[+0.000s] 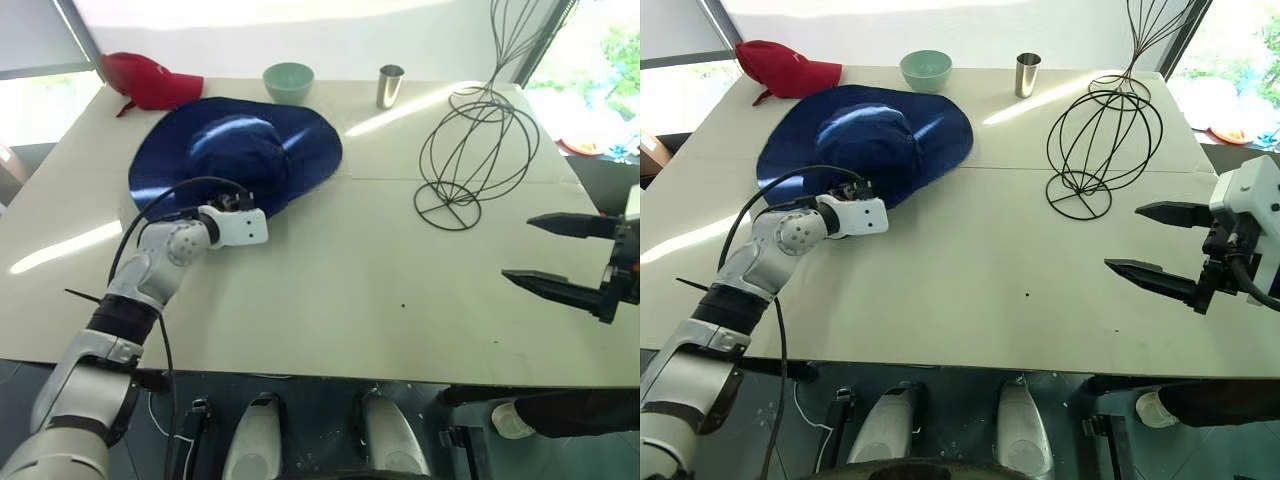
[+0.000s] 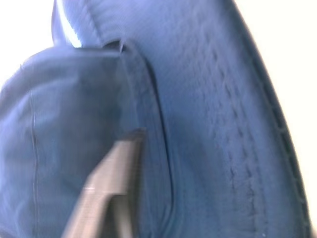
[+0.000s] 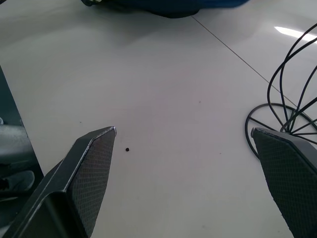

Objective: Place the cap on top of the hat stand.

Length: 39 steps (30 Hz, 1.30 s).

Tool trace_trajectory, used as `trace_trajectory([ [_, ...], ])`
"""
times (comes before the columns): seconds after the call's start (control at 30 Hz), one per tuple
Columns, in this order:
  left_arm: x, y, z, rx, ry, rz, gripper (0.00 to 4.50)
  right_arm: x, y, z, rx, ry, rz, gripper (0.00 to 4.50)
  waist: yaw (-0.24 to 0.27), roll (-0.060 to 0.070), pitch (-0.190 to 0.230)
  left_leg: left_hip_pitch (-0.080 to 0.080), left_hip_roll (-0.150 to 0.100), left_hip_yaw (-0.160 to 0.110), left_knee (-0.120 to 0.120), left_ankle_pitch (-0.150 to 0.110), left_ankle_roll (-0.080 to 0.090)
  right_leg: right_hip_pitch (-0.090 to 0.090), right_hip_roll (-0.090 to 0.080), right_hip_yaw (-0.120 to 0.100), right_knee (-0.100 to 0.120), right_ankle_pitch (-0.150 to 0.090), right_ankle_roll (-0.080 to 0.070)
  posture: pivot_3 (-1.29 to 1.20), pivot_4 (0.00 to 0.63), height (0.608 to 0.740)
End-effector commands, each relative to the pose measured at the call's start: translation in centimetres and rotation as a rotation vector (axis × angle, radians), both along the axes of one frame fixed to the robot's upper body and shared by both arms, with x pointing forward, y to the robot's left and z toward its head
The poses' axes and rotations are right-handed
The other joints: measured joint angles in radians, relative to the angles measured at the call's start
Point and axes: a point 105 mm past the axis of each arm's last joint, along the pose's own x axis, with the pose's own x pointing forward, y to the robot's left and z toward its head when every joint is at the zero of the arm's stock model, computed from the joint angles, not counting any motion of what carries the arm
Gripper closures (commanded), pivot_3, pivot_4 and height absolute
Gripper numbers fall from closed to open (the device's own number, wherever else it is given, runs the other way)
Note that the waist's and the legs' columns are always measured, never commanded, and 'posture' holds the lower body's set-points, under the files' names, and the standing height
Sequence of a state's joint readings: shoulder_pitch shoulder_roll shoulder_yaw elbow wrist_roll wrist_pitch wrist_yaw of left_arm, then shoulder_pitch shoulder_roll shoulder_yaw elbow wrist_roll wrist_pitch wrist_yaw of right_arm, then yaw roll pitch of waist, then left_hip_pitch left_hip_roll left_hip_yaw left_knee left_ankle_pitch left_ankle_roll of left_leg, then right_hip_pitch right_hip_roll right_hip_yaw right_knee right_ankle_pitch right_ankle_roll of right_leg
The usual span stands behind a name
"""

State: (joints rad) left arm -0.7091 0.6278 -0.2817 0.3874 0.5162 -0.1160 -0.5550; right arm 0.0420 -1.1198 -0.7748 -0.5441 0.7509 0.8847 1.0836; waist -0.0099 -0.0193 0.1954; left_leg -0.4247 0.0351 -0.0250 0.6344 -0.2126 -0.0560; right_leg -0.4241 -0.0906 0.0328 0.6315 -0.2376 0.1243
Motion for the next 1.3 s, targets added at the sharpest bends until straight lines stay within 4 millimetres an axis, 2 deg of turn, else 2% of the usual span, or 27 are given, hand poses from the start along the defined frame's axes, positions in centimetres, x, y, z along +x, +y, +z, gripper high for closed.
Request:
trace_trajectory([
  [0.03,0.9,-0.6,4.4,-0.085,-0.088,-0.011,4.16,0.0,-0.8,1.8,-0.045,-0.091,-0.038,0.0,0.0,0.0,0.0,0.0,0.0,0.0,0.0,0.0,0.0,0.0,0.0,0.0,0.0,0.0,0.0,0.0,0.15,0.739],
  [0.1,1.3,-1.5,6.0,-0.145,-0.086,-0.025,4.5,0.1,-1.5,2.3,-0.039,-0.108,-0.069,0.0,0.002,0.0,0.0,0.0,0.0,0.0,0.0,0.0,0.0,0.0,0.0,0.0,0.0,0.0,0.0,0.0,0.15,0.739],
  [0.23,1.8,-3.7,9.3,-0.253,-0.059,-0.068,4.5,0.3,-2.8,3.6,-0.017,-0.145,-0.134,0.0,0.008,0.0,0.0,-0.001,0.0,0.0,0.002,0.0,0.0,0.0,0.0,0.0,0.0,0.0,0.001,0.0,0.15,0.739],
  [0.37,1.9,-7.2,14.9,-0.351,-0.129,-0.159,4.5,-0.1,-5.1,4.6,0.043,-0.161,-0.237,0.0,0.013,-0.001,0.0,-0.002,-0.001,-0.001,0.002,0.0,0.0,0.0,0.0,0.0,0.0,0.0,0.001,0.0,0.15,0.739],
  [0.43,1.9,-8.4,16.5,-0.364,-0.156,-0.193,4.5,-0.4,-5.5,4.8,0.056,-0.166,-0.255,0.0,0.015,-0.001,0.0,-0.002,-0.001,-0.001,0.002,0.0,0.0,0.0,0.0,0.0,0.0,0.0,0.001,0.0,0.15,0.739],
  [0.53,1.1,-12.0,20.0,-0.412,-0.207,-0.294,4.5,-0.7,-6.4,5.1,0.035,-0.203,-0.309,0.0,0.019,-0.001,0.001,-0.002,-0.001,-0.001,0.002,0.0,0.0,0.0,0.0,0.0,-0.001,0.0,0.002,0.0,0.15,0.739],
  [0.6,0.8,-14.0,21.4,-0.434,-0.218,-0.34,4.5,-1.1,-6.5,5.2,0.035,-0.217,-0.321,0.0,0.02,-0.001,0.001,-0.002,-0.001,-0.001,0.002,0.0,0.0,0.0,0.0,0.0,-0.001,0.0,0.002,0.0,0.15,0.739],
  [0.73,0.8,-16.9,22.8,-0.473,-0.208,-0.377,4.5,-1.7,-6.5,5.4,0.041,-0.241,-0.339,0.0,0.018,-0.001,0.001,-0.002,-0.001,-0.001,0.002,0.0,0.0,0.0,0.0,0.0,-0.001,0.0,0.002,0.0,0.15,0.739],
  [0.9,1.6,-18.5,23.1,-0.5,-0.187,-0.346,4.5,-2.5,-6.7,5.5,0.042,-0.268,-0.374,0.0,0.011,-0.002,0.001,-0.001,-0.001,-0.002,0.001,0.0,0.0,0.0,0.001,0.0,-0.001,-0.002,0.005,0.0,0.15,0.739],
  [1.17,-1.4,-24.7,24.8,-0.531,-0.227,-0.501,4.5,-3.5,-7.4,5.6,0.031,-0.288,-0.422,0.0,0.026,-0.004,0.002,-0.003,-0.002,-0.002,0.0,0.0,0.0,0.0,0.0,0.0,-0.003,-0.002,0.006,0.0,0.15,0.739],
  [1.3,-3.2,-27.0,25.3,-0.538,-0.25,-0.579,4.5,-4.0,-7.5,5.9,0.034,-0.299,-0.439,0.0,0.023,-0.004,0.003,-0.004,-0.003,-0.003,0.0,0.0,0.0,0.0,0.0,0.0,-0.004,-0.003,0.006,0.0,0.15,0.739],
])
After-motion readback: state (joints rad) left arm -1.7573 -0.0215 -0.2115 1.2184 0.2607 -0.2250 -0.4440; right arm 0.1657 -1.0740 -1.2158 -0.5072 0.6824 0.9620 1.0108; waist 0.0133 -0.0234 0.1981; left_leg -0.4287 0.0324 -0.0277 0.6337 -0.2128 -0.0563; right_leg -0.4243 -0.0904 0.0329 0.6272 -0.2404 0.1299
